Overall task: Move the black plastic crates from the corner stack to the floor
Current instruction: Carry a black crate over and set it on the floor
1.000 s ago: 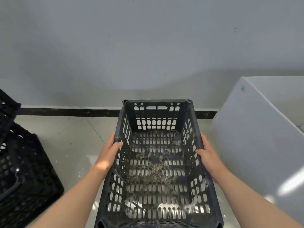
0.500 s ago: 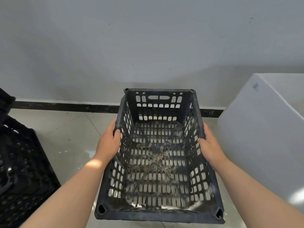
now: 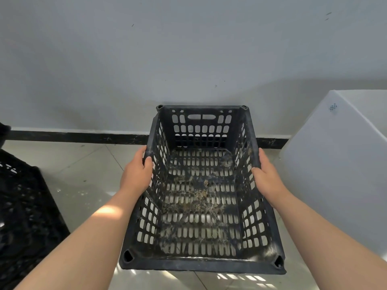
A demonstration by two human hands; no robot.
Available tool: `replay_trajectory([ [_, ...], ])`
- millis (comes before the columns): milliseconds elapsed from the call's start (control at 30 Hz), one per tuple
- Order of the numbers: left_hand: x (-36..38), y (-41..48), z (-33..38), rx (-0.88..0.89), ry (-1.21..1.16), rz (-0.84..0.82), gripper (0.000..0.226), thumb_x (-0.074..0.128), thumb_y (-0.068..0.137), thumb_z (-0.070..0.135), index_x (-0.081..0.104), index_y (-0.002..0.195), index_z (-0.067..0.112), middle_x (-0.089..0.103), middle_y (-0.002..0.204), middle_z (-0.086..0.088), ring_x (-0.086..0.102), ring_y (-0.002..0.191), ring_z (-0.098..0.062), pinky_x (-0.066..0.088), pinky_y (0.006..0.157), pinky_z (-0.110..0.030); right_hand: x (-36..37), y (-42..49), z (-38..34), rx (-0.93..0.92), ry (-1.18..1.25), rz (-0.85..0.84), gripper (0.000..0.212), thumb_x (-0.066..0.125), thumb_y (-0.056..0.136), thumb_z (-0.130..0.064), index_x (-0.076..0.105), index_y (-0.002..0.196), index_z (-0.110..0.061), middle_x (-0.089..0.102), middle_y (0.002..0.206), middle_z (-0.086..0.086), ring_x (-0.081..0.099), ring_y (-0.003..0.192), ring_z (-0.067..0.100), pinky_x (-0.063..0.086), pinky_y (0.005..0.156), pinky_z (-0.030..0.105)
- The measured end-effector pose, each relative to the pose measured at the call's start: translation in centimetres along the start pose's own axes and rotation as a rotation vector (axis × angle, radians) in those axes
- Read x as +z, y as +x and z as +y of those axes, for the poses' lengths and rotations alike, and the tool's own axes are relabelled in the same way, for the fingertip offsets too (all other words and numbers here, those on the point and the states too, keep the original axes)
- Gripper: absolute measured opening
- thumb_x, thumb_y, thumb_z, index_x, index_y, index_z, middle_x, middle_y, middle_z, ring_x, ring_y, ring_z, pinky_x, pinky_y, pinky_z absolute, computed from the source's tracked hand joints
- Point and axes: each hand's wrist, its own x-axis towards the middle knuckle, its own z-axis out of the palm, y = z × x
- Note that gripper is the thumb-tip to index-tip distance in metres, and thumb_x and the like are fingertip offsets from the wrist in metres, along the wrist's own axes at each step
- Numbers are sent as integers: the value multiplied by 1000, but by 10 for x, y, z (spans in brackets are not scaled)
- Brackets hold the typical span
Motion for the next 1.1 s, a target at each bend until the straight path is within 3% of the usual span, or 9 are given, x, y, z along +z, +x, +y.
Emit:
replay_trajectory([
  [133,1,-1,4,-22,109,-25,49,26,101,41,28,149,34,66,106,-1,66,94,-27,55,84,-45,2,-4,-5,-9,-35,15,60,38,110,-7,25,166,-25,52,150,-4,52,131,17,38,106,28],
  [200,0,0,6,-49,147,-68,50,22,103,40,20,152,34,68,107,-8,66,93,-31,54,85,-48,3,-7,-7,2,-72,31,63,38,111,-9,17,168,-21,47,158,2,52,133,20,39,109,30],
  [267,-3,1,9,-83,131,-132,53,19,104,38,12,157,34,65,124,-16,64,106,-36,50,95,-49,4,-8,-8,-4,-120,65,63,39,110,-8,18,168,-17,48,160,6,55,120,21,41,102,29],
  [333,-7,0,15,-102,126,-189,56,20,107,35,3,160,32,48,150,-16,51,129,-38,39,107,-47,4,-9,-7,-17,-144,95,61,43,110,-11,23,167,-15,49,160,7,56,118,20,41,102,31],
  [433,-12,-11,20,-46,143,-177,60,26,105,36,3,160,29,29,163,-6,37,144,-31,32,114,-46,4,-10,-6,-10,-151,63,58,44,109,-21,27,165,-23,52,158,4,55,138,28,43,117,44],
  [600,-29,-38,36,86,92,-94,69,40,95,48,15,158,36,21,166,8,28,149,-22,31,117,-49,0,-22,-23,-29,-164,5,64,48,105,-32,26,164,-25,46,162,-2,46,147,24,38,122,48],
  [733,-54,-61,70,45,-72,-118,71,50,94,43,17,157,39,27,164,7,33,146,-23,32,117,-48,-11,-48,-56,-49,-250,-49,72,49,109,-30,10,169,-17,13,177,0,15,162,20,17,128,37],
  [933,-105,-94,129,-14,-155,-176,65,56,96,35,27,154,32,33,160,6,34,146,-20,31,114,-42,-44,-86,-121,-91,-220,-82,69,46,110,-31,13,169,-22,13,177,-7,15,161,13,16,124,29],
  [1100,-158,-129,188,-87,-282,-199,59,58,97,30,35,151,32,41,155,6,40,142,-17,34,114,-36,-84,-124,-191,-21,-131,-84,65,51,108,-32,23,167,-31,27,172,-11,25,159,17,23,125,36],
])
